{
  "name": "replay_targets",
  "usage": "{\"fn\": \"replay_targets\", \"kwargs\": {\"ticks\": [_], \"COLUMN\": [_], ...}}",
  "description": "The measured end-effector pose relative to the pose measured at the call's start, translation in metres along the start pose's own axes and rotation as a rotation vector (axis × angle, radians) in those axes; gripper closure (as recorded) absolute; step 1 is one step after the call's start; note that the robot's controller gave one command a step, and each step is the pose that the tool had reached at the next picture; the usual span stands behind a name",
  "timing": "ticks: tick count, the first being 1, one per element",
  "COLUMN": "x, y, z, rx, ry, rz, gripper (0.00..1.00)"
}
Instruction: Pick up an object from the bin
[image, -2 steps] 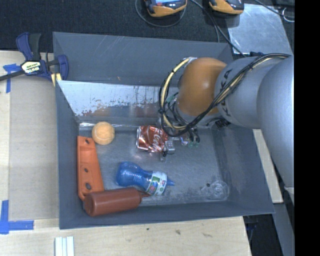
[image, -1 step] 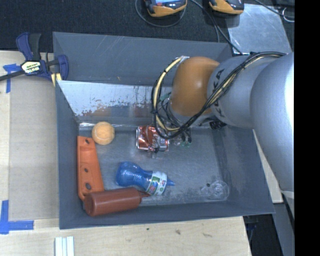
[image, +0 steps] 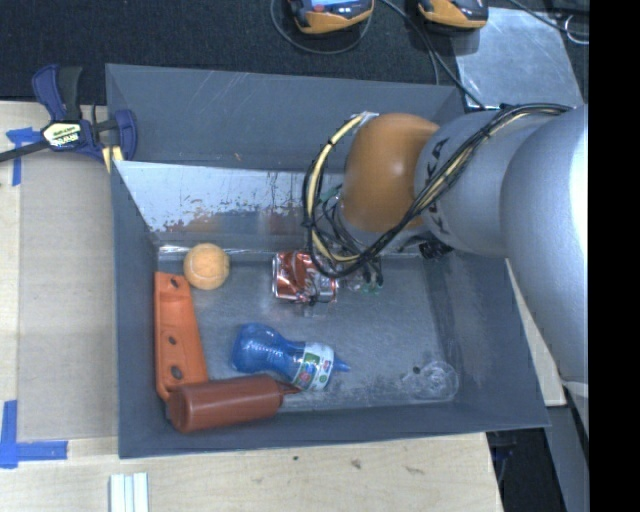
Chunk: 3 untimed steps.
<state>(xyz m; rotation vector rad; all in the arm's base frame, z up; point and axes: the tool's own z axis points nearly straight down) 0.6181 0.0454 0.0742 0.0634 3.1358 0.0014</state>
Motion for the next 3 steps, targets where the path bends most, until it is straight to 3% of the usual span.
{"fn": "replay_targets", "kwargs": {"ticks": [1,2,3], "x": [0.001,0.001,0.004], "y": [-0.002,-0.002,0.001], "z": [-0.124,-0.124,-0.214], "rx": [0.0,0.0,-0.002], "ry": [-0.003,-0.003,-0.017], "rz": [0.041,0.041,0.031], "gripper": [1.0,1.0,1.0]}}
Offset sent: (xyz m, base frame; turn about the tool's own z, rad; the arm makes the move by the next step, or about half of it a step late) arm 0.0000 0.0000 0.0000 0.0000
